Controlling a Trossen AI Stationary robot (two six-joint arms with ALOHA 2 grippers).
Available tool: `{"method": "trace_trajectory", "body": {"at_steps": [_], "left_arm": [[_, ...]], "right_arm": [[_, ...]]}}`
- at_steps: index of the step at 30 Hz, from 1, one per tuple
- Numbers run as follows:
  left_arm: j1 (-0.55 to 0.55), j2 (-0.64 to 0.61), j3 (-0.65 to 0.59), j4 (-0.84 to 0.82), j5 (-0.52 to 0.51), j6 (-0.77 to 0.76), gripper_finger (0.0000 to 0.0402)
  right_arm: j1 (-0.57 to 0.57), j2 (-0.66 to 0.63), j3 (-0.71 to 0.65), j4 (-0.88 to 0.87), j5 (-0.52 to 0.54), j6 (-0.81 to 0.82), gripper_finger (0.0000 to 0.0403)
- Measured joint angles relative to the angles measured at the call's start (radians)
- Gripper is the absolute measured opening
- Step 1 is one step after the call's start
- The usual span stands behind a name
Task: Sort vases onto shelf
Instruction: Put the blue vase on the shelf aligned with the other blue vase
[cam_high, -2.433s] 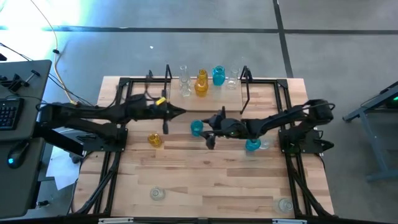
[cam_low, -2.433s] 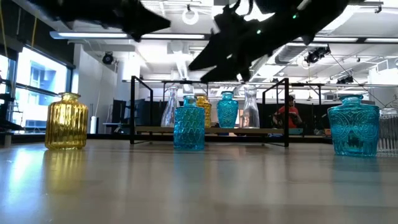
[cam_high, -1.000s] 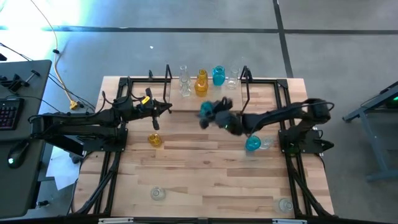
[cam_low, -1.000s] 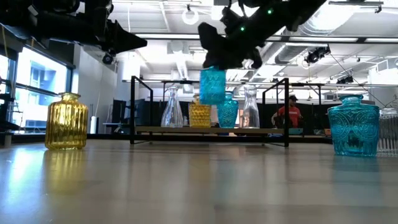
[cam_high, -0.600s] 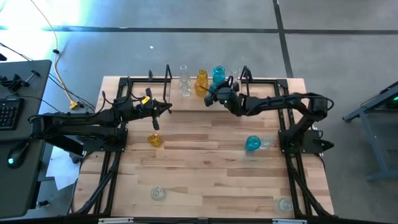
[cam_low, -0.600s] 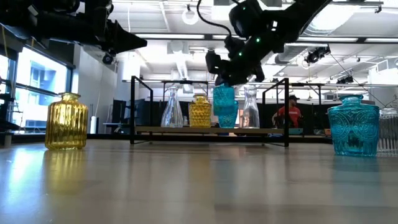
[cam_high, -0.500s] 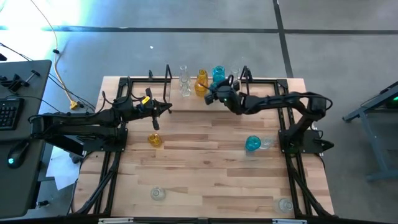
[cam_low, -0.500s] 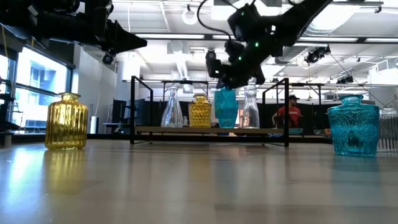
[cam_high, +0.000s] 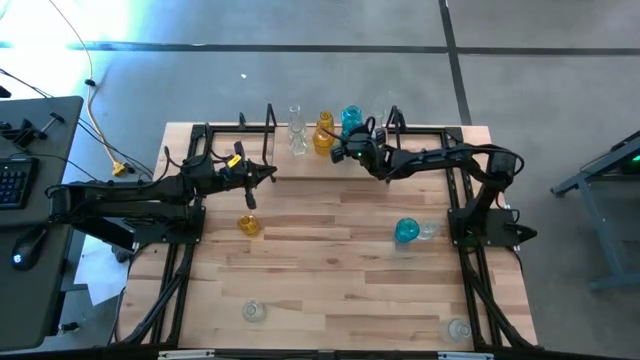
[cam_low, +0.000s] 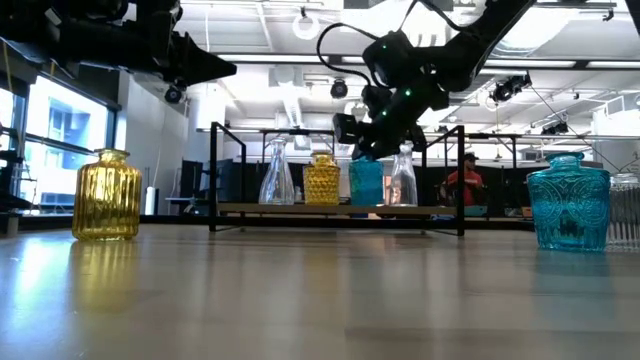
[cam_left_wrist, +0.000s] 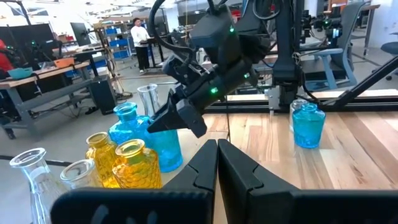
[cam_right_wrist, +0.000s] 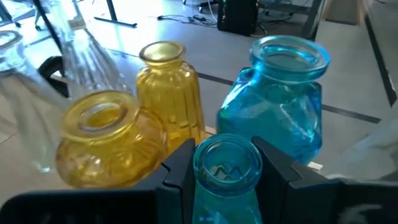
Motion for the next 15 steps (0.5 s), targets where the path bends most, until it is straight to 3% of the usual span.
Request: {"method": "trace_trajectory", "body": {"at_steps": [6,15], "left_arm": [[0.000,0.000,0.000,-0.001,0.000,0.000,0.0005],[0.000,0.000,0.000,0.000,0.000,0.000,0.0005]], "right_arm": [[-0.023,0.000,0.000,-0.003,-0.017,0.007,0.0101],[-0.027,0.000,0.000,-0.006,-0.029,0.028,0.0170]]}}
